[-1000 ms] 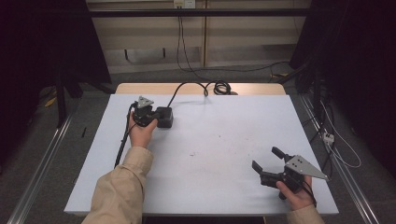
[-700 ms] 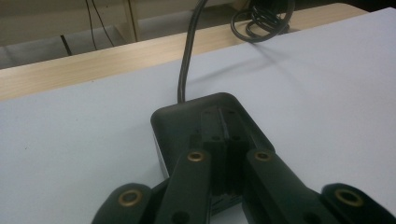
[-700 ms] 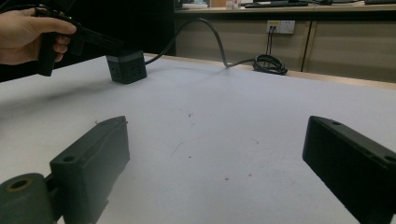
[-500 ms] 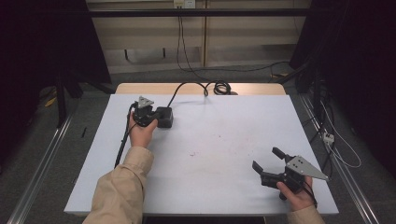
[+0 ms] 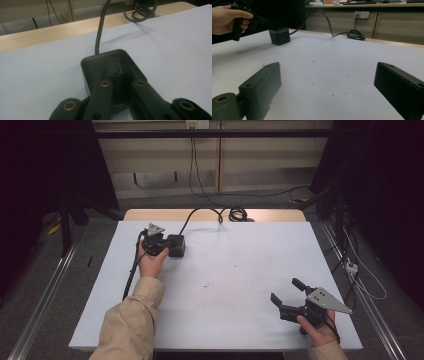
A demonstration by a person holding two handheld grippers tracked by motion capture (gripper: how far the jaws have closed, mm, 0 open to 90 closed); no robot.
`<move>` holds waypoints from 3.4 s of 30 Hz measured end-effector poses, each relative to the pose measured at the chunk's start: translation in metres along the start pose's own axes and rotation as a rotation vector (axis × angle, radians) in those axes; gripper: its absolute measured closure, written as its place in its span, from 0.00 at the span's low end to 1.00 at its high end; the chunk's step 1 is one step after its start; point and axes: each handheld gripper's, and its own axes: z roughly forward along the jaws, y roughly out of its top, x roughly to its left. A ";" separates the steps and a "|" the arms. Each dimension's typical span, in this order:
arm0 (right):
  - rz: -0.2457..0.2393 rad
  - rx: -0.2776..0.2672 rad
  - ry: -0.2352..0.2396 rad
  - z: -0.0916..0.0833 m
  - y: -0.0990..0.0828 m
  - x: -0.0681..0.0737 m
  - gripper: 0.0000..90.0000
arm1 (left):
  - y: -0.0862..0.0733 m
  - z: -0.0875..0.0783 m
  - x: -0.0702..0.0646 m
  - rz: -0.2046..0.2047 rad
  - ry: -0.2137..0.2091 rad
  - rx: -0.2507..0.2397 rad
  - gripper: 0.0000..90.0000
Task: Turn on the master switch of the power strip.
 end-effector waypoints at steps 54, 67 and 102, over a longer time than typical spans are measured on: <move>0.001 -0.004 0.004 -0.001 0.001 0.003 0.07 | -0.003 0.000 -0.004 -0.027 0.018 -0.008 1.00; -0.001 -0.005 0.006 0.000 0.001 0.003 0.07 | -0.004 0.000 -0.003 -0.027 0.017 -0.014 1.00; -0.006 -0.002 0.015 0.003 0.002 0.002 0.07 | -0.003 0.000 -0.002 -0.081 0.019 -0.022 1.00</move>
